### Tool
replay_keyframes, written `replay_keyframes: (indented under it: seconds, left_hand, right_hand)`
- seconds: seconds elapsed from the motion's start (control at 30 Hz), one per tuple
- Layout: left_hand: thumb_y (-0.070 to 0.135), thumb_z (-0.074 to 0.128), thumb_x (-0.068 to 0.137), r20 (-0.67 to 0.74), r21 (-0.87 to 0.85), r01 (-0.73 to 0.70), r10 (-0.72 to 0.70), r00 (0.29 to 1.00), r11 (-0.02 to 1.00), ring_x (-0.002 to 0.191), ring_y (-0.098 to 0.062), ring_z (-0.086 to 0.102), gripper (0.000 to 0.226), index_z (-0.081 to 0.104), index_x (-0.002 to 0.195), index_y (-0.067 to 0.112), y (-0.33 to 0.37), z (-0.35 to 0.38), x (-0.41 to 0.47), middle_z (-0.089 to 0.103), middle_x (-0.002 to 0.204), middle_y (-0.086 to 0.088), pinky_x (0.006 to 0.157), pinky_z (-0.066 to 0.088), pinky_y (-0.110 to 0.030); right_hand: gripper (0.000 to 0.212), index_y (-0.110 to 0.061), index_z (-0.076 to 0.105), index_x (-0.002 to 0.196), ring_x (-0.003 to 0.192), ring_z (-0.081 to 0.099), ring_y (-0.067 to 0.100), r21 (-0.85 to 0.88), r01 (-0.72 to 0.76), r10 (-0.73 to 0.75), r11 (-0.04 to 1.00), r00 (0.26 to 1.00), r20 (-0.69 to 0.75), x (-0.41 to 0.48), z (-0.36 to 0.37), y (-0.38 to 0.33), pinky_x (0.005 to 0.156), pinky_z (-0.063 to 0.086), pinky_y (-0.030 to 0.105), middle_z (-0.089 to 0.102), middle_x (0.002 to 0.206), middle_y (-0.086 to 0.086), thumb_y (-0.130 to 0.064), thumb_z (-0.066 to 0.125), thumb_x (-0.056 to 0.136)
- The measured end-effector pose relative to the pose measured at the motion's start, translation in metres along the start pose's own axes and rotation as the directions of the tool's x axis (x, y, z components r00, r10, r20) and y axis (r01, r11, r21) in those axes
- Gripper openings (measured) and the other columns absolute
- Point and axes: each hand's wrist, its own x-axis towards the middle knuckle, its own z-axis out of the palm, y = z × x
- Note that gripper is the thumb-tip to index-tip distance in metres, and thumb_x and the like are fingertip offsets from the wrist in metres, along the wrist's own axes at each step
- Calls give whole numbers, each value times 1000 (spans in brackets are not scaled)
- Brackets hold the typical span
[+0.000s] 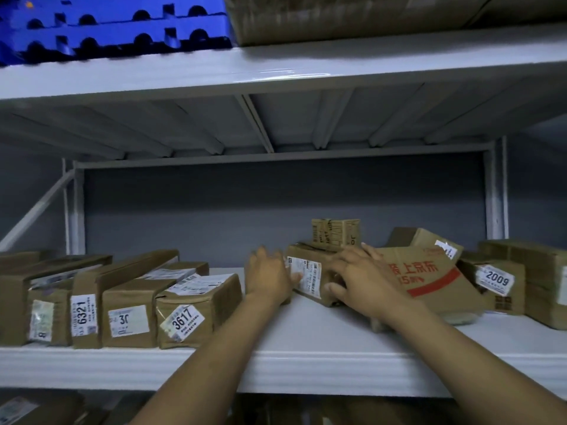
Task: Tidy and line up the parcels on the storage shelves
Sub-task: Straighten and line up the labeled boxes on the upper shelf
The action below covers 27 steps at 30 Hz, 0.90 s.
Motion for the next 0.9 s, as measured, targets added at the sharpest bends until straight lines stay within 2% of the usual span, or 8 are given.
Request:
replay_keyframes:
  seconds: [0.13,0.33,0.4,0.53,0.63,0.77,0.83,0.9]
  left_hand:
    - [64,56,82,-13,67,127,-126,992,990,131,-33,33,71,46,136,20,-3,22,8,35,143,-15,104,34,-44]
    - [56,56,83,-92,-58,123,-128,987,991,125,-32,38,59,55,131,22,-1,12,-3,44,140,-9,104,35,-39]
    - [56,60,80,-160,-123,82,-101,982,989,126,-31,37,60,58,130,22,0,4,-17,44,141,-8,107,35,-38]
    - [48,73,76,-338,-207,-89,15,941,974,129,-26,34,61,60,127,18,2,-17,-55,45,138,-8,109,33,-36]
    - [48,78,72,-408,-245,-133,22,913,960,133,-25,31,62,62,125,19,2,-33,-86,38,142,-7,109,31,-34]
    - [56,76,68,-371,-337,-117,-17,929,934,133,-21,33,70,59,127,23,-5,-48,-117,31,145,-2,107,38,-37]
    - [56,77,68,-332,-379,-132,-2,943,916,134,-18,33,76,52,133,25,-11,-53,-127,29,145,-1,107,38,-35]
    - [55,77,67,-258,-417,-125,14,966,901,135,-17,31,81,46,137,29,-19,-56,-133,28,147,-1,109,35,-33]
  right_hand:
    - [41,-34,56,128,143,22,11,86,23,-20,996,999,-36,1,7,9,119,2,37,46,143,-12,-45,52,89]
    - [34,-35,60,123,142,23,7,171,57,-38,984,993,-112,-4,8,18,119,-2,32,50,138,-16,-43,54,91]
    - [37,-31,58,128,140,27,8,230,88,-62,969,991,-117,-7,6,17,118,6,28,50,139,-13,-38,57,91]
    - [42,-26,55,133,131,41,10,397,146,-100,906,986,-135,-17,-5,0,105,29,23,50,140,-7,-29,61,91]
    - [49,-33,49,137,132,40,7,557,121,-54,822,989,-136,-28,-9,-16,108,30,23,45,144,-12,-34,63,90]
    - [60,-47,36,142,135,30,2,789,-46,-9,612,998,65,-45,-15,-36,109,31,29,31,149,-19,-46,63,88]
    - [61,-49,35,142,129,31,0,840,-116,-13,530,989,145,-54,-17,-44,102,31,24,34,142,-21,-46,64,88]
    - [56,-45,41,139,122,38,-6,867,-151,-17,474,983,181,-62,-17,-52,94,33,12,39,137,-23,-44,64,88]
